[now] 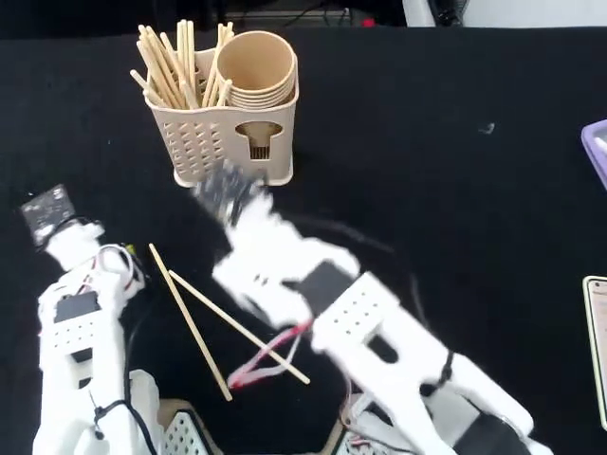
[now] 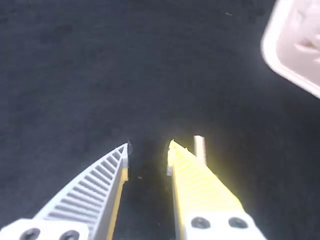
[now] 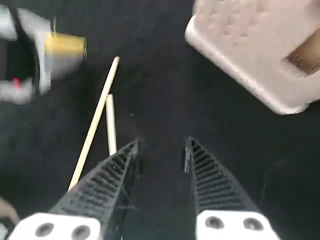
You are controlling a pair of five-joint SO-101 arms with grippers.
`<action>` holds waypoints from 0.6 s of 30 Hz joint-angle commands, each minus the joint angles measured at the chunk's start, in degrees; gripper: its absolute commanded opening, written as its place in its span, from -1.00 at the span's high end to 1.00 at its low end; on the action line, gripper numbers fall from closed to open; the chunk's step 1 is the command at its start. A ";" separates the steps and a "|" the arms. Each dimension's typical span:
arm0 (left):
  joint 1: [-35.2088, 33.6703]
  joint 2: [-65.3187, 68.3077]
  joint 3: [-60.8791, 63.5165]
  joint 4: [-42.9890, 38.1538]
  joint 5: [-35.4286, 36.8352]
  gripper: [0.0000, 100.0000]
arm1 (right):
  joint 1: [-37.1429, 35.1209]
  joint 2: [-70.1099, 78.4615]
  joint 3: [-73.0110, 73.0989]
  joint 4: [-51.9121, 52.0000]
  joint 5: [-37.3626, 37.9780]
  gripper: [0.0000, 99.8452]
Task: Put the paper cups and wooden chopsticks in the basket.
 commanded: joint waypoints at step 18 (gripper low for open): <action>-14.11 -1.32 -3.47 -1.05 8.44 0.73 | -16.97 30.02 -8.48 -8.88 -5.98 0.49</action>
